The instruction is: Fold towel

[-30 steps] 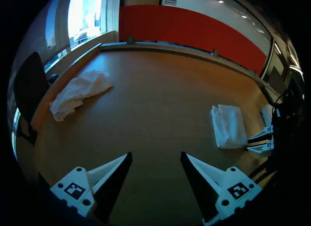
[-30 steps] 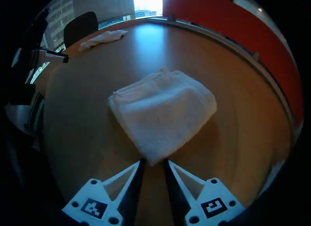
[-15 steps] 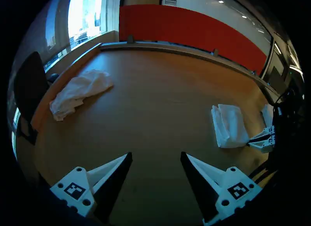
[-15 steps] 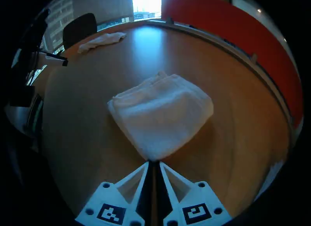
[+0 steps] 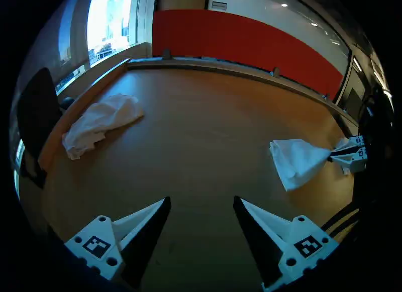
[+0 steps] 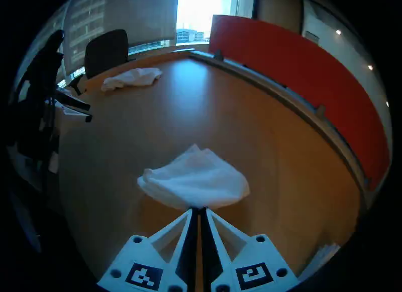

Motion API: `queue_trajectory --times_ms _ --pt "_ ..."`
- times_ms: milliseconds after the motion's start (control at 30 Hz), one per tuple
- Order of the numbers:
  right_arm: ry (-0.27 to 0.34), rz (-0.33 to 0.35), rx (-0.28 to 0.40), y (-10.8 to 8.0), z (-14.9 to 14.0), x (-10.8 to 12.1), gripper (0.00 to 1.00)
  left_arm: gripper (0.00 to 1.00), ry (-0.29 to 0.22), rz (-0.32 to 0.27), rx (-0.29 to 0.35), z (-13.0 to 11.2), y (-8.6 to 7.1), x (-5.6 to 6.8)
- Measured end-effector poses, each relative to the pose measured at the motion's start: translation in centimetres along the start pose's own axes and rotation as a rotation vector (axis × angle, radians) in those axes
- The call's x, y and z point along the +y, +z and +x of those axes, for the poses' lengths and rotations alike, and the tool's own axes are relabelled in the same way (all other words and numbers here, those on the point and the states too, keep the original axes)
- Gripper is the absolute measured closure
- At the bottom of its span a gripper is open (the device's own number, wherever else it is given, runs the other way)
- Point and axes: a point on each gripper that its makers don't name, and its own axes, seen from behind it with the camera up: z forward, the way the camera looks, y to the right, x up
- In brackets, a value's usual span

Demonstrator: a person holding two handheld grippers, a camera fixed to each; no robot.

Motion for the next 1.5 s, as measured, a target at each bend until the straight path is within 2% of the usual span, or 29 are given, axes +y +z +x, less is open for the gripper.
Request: queue_trajectory --times_ms 267,467,1067,1500 --pt "-0.047 -0.021 0.100 -2.2 6.5 1.7 0.95 0.08 0.006 -0.009 0.022 1.1 -0.2 0.4" --pt "-0.078 -0.042 0.132 -4.1 8.9 2.9 0.95 0.08 0.009 -0.017 0.036 1.8 -0.4 0.7" --pt "-0.075 -0.100 0.125 -7.1 8.5 7.1 0.95 0.08 0.016 -0.036 0.043 2.4 -0.2 1.4" --pt "-0.064 -0.164 0.088 -10.6 6.6 13.8 0.95 0.08 0.029 -0.034 0.041 2.6 -0.1 1.5"
